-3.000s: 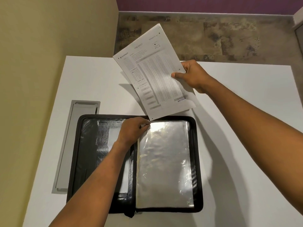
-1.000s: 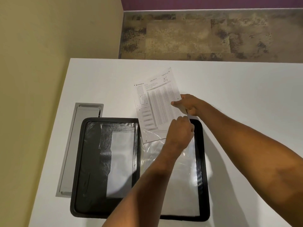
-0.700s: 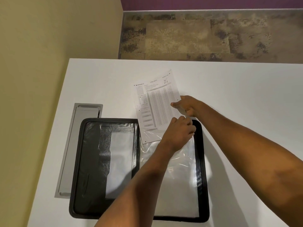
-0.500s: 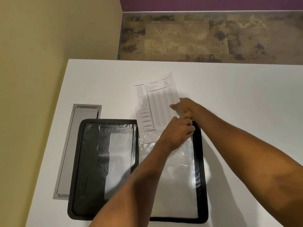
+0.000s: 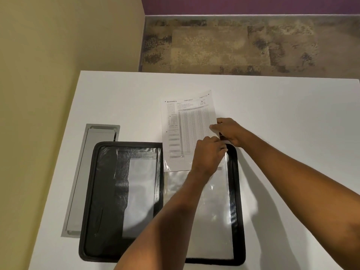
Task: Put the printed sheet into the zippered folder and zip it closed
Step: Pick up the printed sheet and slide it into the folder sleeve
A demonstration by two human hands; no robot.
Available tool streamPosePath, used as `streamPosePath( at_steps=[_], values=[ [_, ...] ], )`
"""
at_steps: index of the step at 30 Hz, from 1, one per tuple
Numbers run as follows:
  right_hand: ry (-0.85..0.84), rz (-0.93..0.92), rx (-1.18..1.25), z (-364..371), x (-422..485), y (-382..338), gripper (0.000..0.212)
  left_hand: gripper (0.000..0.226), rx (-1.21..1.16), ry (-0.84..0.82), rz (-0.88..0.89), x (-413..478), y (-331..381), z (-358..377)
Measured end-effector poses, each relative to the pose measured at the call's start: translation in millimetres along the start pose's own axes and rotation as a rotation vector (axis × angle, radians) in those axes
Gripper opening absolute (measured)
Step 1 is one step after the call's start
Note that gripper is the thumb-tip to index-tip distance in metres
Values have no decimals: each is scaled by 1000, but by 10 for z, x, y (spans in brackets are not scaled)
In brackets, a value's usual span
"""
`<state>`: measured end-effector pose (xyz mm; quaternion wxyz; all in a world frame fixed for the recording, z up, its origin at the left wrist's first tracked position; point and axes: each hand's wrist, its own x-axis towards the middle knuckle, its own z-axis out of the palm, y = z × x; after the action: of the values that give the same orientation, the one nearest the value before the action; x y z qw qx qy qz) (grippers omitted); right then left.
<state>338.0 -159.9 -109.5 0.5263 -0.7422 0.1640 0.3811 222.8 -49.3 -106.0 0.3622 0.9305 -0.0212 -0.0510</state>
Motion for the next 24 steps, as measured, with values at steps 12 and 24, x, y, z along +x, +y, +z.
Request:
streamPosePath(
  at_steps=[12,24],
  values=[
    [-230,30,-144,-190,-137,147,62,22,55,-5,-43,20,-5,110],
    [72,11,68,-148,173,-239,20,27,117,-35,-32,69,20,74]
  ],
)
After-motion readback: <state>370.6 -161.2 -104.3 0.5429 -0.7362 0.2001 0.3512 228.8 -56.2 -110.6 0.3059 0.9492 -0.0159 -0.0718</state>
